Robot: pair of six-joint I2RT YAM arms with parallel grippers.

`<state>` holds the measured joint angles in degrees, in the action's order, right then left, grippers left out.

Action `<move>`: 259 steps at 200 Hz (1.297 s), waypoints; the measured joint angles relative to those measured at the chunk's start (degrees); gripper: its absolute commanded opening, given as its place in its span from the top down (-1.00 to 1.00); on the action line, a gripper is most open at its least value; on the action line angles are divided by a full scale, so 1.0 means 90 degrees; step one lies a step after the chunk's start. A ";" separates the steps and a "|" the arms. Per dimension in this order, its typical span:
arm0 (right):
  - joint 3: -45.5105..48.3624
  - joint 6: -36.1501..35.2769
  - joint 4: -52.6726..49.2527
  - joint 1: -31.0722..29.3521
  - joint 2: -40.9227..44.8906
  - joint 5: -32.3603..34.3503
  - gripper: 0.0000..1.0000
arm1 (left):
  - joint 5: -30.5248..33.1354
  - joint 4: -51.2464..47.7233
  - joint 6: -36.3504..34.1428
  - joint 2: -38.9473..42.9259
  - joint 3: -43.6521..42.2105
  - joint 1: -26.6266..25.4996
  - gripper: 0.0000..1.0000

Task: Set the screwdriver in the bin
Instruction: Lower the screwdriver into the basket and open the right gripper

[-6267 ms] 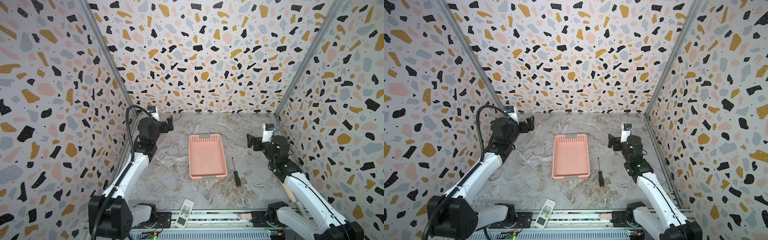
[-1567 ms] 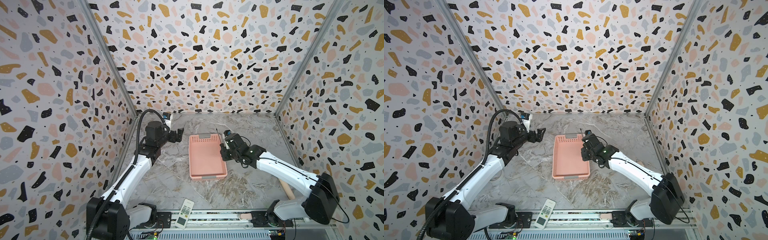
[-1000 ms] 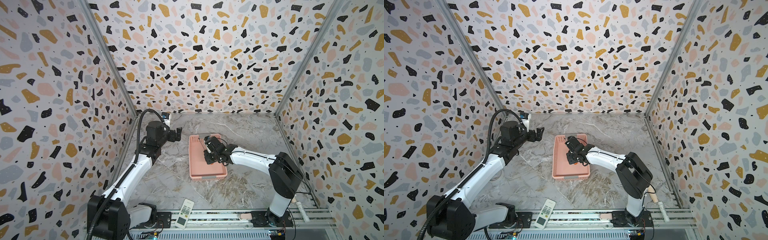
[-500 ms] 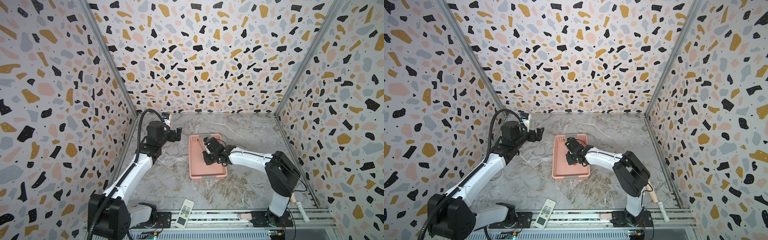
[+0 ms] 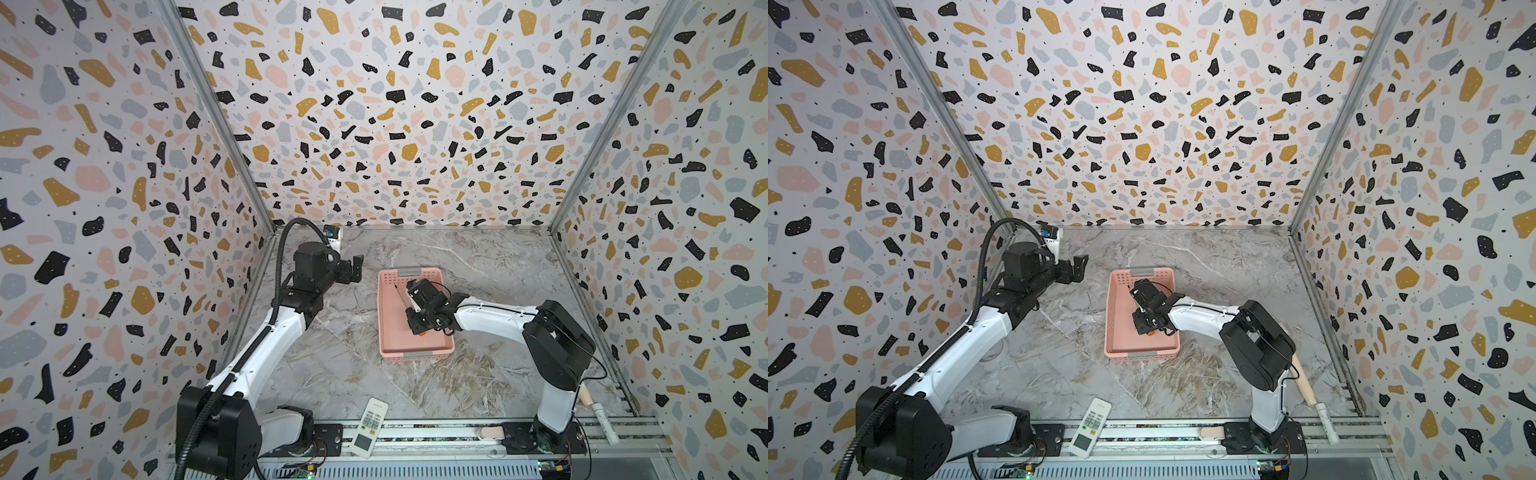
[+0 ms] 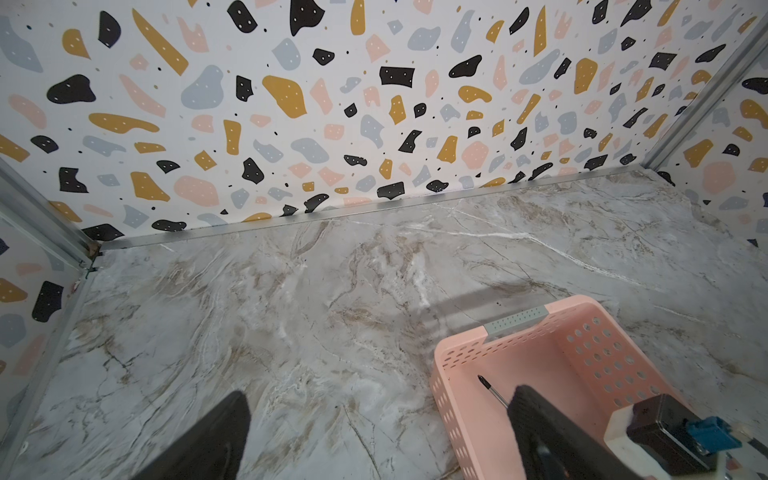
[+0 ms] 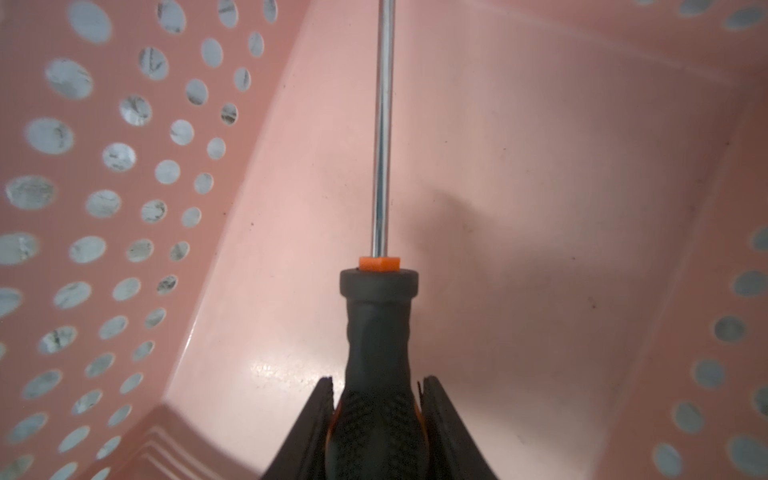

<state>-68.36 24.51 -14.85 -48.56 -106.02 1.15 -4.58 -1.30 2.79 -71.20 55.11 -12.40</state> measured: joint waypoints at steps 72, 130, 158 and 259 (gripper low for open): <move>0.0041 0.0024 0.0032 0.0000 -0.0226 -0.0010 0.30 | 0.0000 0.0000 0.0000 -0.0041 0.0000 0.0000 -0.99; 0.0041 0.0075 0.0039 0.0000 -0.0226 -0.0012 0.14 | 0.0002 -0.0002 0.0000 -0.0056 0.0000 0.0000 -0.99; -0.0022 0.0046 -0.0036 0.0000 -0.0226 -0.0002 0.11 | 0.0019 -0.0005 -0.0002 -0.0056 0.0000 0.0000 -0.99; -0.0622 -0.0325 -0.0534 0.0002 0.0488 0.0359 -0.10 | 0.0117 -0.0015 -0.0007 -0.0056 0.0000 0.0000 -0.99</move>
<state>-73.95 21.58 -19.66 -48.53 -101.62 4.38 -3.53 -1.43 2.72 -71.70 55.11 -12.40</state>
